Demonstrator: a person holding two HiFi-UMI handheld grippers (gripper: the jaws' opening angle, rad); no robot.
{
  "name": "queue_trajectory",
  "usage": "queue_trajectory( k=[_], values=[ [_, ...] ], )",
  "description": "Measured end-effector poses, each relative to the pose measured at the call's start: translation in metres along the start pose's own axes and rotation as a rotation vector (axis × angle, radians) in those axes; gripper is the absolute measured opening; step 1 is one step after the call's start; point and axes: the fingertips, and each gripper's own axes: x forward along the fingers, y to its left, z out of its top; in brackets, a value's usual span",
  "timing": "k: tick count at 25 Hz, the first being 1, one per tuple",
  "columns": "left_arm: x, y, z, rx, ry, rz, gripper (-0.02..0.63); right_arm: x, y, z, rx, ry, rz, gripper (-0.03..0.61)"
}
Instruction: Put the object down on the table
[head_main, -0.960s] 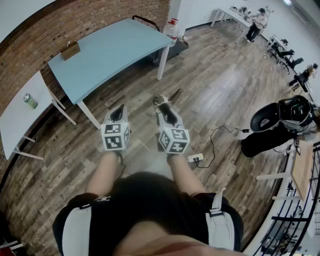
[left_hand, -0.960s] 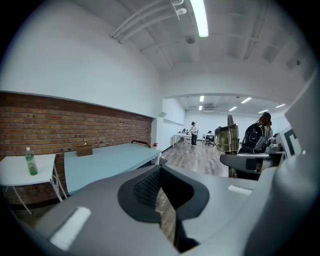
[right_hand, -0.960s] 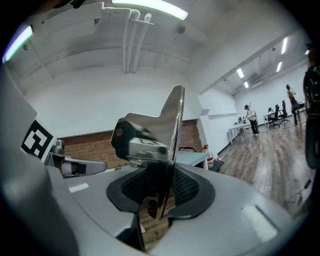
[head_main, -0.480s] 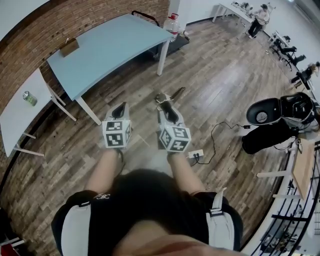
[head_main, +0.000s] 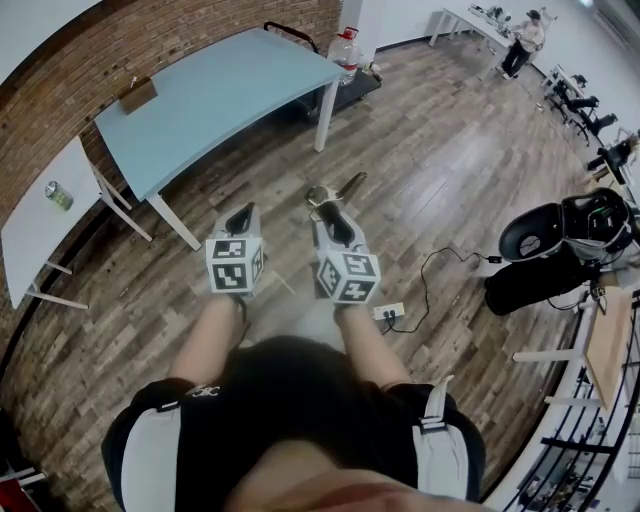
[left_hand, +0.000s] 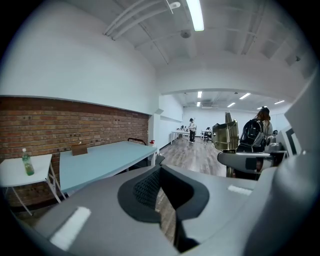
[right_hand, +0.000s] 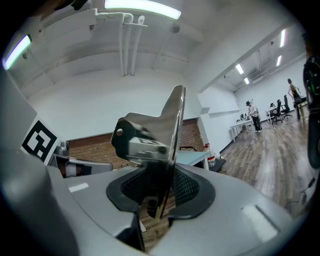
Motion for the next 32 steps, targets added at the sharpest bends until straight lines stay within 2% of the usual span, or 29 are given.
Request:
queue_trajectory(
  k=[4, 14, 21, 27, 32],
  values=[
    [0.008, -0.016, 0.002, 0.019, -0.012, 0.018, -0.002, -0.002, -0.018, 0.003, -0.006, 0.0, 0.015, 0.13],
    [0.02, -0.049, -0.005, -0.01, -0.002, 0.029, -0.002, -0.009, -0.053, 0.005, -0.003, 0.009, 0.043, 0.129],
    [0.041, -0.043, -0.014, -0.023, 0.022, 0.023, -0.002, 0.013, -0.059, -0.002, 0.01, 0.019, 0.053, 0.129],
    [0.076, -0.026, -0.009, -0.019, 0.024, 0.013, -0.002, 0.058, -0.063, -0.006, 0.014, 0.036, 0.062, 0.129],
    [0.112, -0.008, 0.002, -0.036, 0.027, 0.015, -0.002, 0.098, -0.068, 0.005, -0.006, 0.039, 0.077, 0.129]
  ],
)
